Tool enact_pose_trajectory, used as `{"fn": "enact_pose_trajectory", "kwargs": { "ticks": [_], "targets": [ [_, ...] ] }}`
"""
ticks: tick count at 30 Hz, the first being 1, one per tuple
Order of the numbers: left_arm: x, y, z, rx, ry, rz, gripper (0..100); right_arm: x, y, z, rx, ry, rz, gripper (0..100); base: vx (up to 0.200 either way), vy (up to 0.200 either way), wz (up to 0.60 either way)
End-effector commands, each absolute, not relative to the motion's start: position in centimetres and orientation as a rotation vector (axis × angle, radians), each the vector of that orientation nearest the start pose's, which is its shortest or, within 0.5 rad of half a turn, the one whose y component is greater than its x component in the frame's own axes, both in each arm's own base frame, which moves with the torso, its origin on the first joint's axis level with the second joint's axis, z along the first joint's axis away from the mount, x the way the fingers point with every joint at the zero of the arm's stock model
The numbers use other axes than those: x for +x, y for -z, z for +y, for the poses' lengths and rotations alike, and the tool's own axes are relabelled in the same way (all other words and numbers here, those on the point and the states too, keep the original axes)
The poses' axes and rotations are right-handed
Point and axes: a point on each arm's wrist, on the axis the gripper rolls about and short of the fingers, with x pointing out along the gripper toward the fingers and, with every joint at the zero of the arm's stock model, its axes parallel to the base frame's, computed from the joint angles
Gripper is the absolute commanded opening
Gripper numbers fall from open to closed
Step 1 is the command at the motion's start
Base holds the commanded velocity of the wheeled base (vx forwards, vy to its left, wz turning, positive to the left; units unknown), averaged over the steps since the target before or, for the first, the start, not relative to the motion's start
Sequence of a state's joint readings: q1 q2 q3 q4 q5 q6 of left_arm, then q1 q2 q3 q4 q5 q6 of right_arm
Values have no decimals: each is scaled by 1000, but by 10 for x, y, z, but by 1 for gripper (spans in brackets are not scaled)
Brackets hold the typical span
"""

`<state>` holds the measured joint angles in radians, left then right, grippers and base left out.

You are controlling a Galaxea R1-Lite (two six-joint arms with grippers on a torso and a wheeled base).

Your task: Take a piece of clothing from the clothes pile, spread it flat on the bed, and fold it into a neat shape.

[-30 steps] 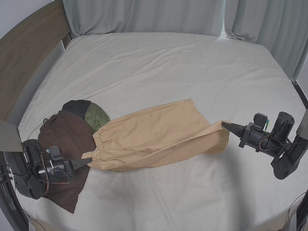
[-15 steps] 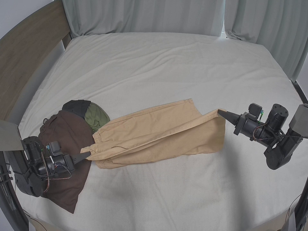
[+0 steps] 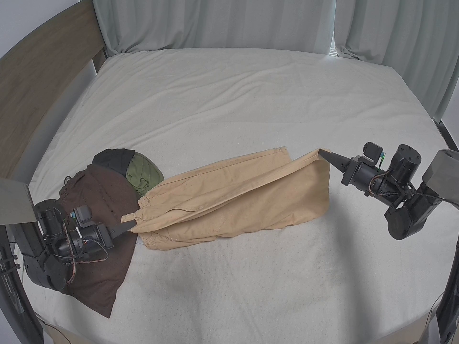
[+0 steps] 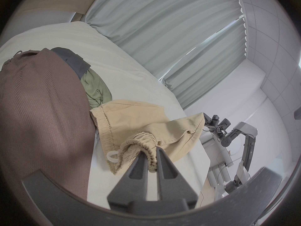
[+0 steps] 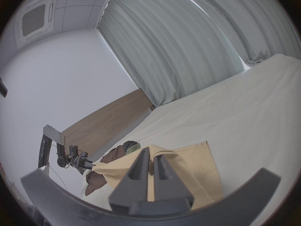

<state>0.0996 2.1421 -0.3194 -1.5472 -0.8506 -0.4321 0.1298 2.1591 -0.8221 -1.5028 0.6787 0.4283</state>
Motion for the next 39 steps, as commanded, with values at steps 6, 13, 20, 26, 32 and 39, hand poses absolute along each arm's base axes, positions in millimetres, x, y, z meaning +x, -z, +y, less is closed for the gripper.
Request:
{"fn": "enact_pose_trajectory", "kwargs": {
  "ticks": [6,13,20,26,32,39],
  "targets": [
    [295,-40,-1,-580,621,400,0,393,-112,66,360,-829,21,0,0,0,0],
    [303,-37,-4,-584,579,390,0,412,-116,68,363,-826,27,0,0,0,0],
    [311,-44,-3,-645,535,362,0,426,-124,72,367,-829,40,0,0,0,0],
    [313,-44,-2,-647,531,357,0,439,-123,73,371,-824,50,0,0,0,0],
    [314,-40,-3,-652,529,368,0,448,-113,74,377,-820,71,0,0,0,0],
    [323,-31,0,-654,494,367,0,458,-108,72,381,-806,85,0,0,0,0]
  ]
}}
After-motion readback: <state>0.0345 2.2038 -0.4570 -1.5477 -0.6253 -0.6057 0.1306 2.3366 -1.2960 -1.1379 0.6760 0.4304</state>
